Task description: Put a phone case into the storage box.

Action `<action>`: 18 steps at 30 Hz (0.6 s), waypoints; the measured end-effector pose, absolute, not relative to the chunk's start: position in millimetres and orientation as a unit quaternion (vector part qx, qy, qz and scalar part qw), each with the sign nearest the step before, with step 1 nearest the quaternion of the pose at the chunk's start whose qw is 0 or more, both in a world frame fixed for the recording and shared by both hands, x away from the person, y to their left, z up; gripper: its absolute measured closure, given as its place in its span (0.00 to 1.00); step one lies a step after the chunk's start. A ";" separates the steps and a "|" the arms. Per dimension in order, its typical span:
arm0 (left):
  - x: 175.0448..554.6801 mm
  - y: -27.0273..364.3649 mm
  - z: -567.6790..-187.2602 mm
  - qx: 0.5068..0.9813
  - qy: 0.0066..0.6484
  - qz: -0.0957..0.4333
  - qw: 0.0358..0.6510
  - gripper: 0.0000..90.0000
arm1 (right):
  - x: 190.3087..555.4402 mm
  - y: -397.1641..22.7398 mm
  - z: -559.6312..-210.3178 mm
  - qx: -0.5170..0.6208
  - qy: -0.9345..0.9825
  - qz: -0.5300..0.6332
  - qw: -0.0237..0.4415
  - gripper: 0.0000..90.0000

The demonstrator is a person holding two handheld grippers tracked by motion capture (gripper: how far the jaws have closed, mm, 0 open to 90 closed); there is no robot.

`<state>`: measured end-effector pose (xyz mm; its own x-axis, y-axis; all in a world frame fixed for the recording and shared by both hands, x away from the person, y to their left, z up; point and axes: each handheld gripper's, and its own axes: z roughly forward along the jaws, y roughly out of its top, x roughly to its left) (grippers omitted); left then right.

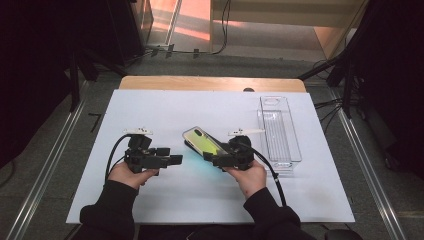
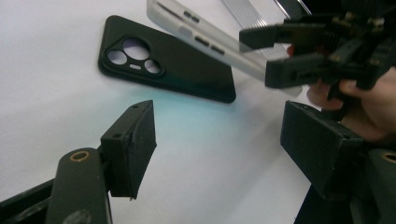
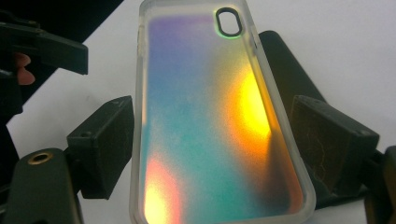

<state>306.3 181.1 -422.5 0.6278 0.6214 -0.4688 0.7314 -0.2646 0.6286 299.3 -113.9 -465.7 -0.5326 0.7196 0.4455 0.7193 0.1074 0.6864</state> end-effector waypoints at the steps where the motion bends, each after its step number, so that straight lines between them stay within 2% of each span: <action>1: 307.2 180.3 -421.6 0.793 0.426 -0.065 0.431 0.30 | 299.3 -113.9 -465.7 0.483 0.744 0.461 0.000 0.16; 18: 319.7 168.0 -412.8 0.785 0.444 -0.050 0.429 0.30 | 279.0 -110.3 -486.8 0.542 0.667 0.512 0.003 0.16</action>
<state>319.7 168.0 -412.8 0.6010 0.6544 -0.4589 0.7400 -0.2385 0.6289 279.0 -110.3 -486.8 -0.4127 0.7259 0.5502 0.7195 -0.1105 0.6856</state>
